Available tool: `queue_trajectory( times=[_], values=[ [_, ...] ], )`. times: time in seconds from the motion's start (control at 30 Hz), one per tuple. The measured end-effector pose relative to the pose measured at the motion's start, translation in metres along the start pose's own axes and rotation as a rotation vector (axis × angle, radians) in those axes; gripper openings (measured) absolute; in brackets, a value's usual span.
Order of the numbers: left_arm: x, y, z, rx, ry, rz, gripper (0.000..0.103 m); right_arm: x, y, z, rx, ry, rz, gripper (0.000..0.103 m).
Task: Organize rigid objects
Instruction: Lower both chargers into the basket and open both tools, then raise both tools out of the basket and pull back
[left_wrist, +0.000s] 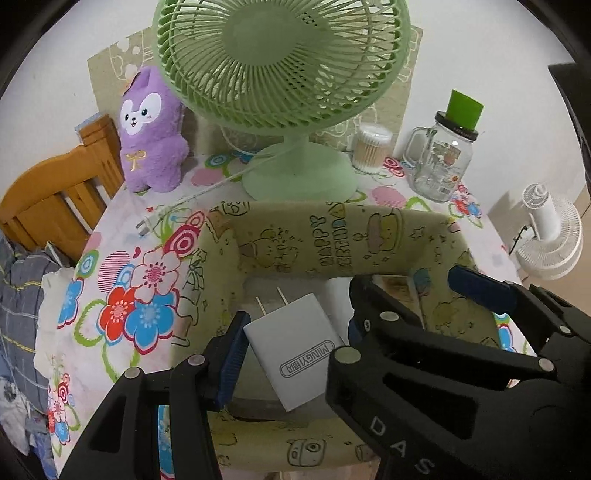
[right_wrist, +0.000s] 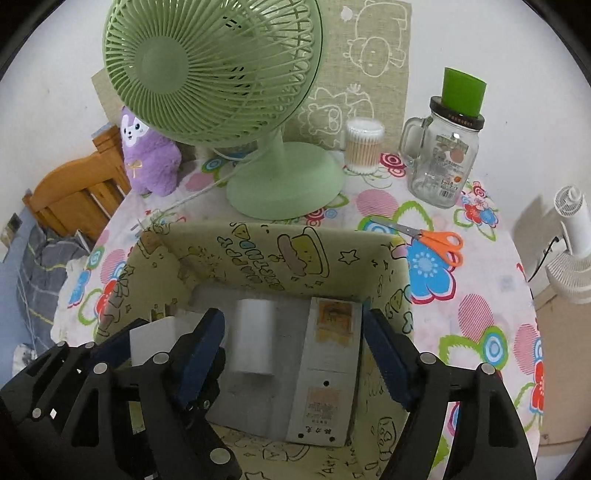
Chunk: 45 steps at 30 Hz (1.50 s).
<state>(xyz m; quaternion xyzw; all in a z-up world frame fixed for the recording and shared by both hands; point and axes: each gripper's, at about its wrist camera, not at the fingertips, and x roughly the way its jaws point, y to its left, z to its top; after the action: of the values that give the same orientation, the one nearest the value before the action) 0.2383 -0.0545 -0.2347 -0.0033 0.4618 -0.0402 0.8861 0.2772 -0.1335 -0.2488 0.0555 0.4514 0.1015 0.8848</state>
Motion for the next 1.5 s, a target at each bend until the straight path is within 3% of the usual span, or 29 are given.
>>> queue_trajectory(
  times=[0.17, 0.23, 0.3, 0.7, 1.5],
  values=[
    [-0.004, -0.005, -0.001, 0.009, 0.011, -0.034, 0.058, -0.010, -0.002, -0.001, -0.003, 0.000, -0.036, 0.082],
    [-0.009, -0.007, -0.001, 0.012, -0.004, -0.032, 0.063, -0.014, -0.005, -0.002, 0.011, -0.004, -0.026, 0.082],
    [-0.011, -0.006, 0.000, 0.010, -0.009, -0.029, 0.077, -0.018, -0.006, -0.003, 0.019, -0.004, -0.021, 0.082],
    [-0.029, -0.009, -0.009, 0.032, -0.029, -0.013, 0.089, -0.038, -0.004, -0.013, 0.034, -0.028, -0.045, 0.088],
    [-0.102, -0.022, -0.033, 0.064, -0.082, -0.012, 0.096, -0.117, -0.001, -0.043, 0.087, -0.089, -0.054, 0.094]
  ],
)
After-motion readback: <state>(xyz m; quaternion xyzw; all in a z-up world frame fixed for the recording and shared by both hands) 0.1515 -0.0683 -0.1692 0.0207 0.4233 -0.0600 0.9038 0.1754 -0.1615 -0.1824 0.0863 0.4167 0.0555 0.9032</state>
